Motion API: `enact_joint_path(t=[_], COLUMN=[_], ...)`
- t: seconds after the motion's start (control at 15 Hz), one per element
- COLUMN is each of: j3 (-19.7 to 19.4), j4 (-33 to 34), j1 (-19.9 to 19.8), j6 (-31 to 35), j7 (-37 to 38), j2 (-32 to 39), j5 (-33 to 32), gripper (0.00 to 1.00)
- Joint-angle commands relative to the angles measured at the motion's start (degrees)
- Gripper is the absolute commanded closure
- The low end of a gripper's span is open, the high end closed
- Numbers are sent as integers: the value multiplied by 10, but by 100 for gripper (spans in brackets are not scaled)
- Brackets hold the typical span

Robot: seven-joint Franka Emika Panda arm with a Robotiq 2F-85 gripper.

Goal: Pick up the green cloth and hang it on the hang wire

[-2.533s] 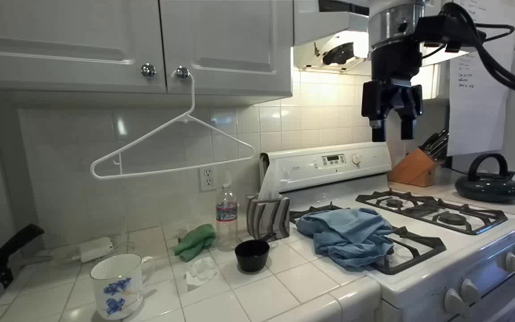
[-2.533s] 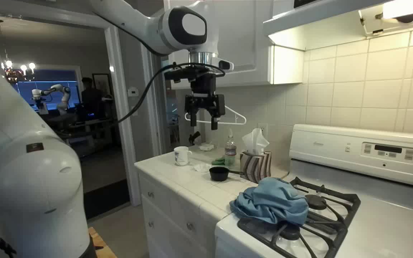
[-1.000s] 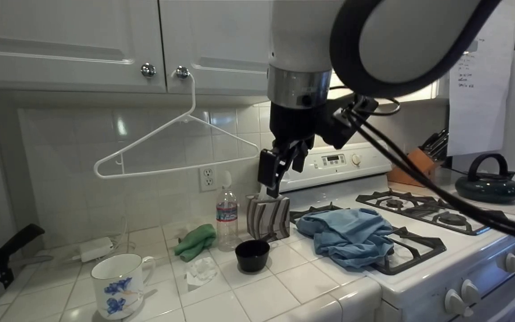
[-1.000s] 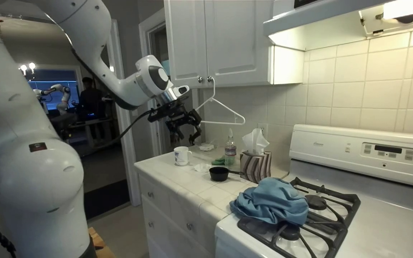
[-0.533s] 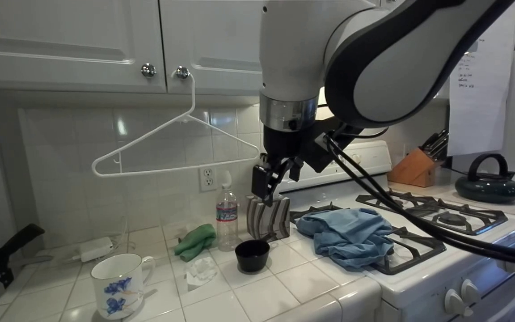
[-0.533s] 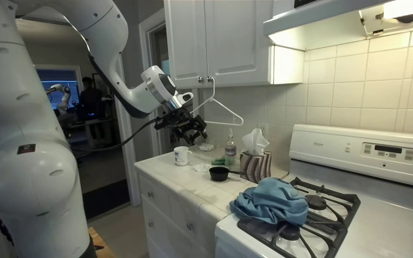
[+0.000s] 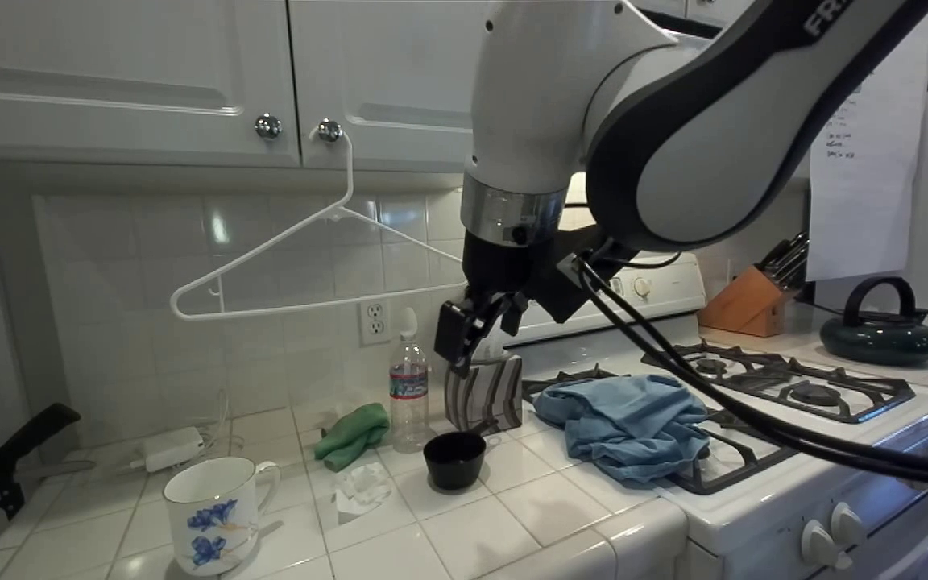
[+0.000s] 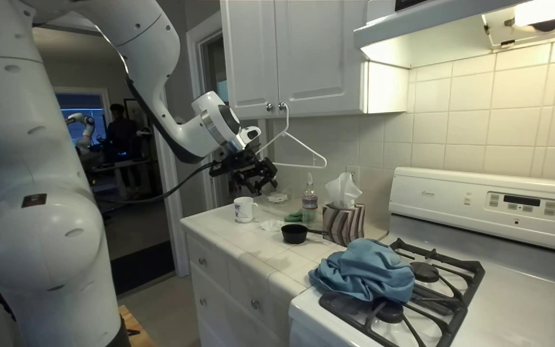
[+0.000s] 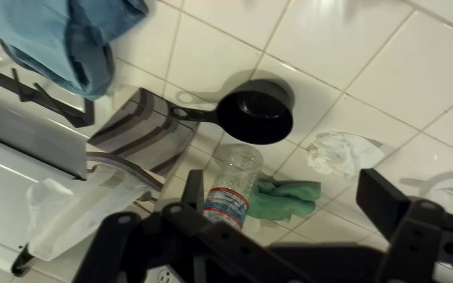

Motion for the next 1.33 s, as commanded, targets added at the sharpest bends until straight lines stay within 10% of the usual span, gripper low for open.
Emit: enact_joint_path(t=[0.0,1.0,1.27], j3=[-4,-121,-228], j4=[68,536,638], j1=[-24,177,270], j6=[114,-23,-12], j7=[18,81,52], j2=[133,556,614], j5=[-77,-114,8], gripper=[0,0,0])
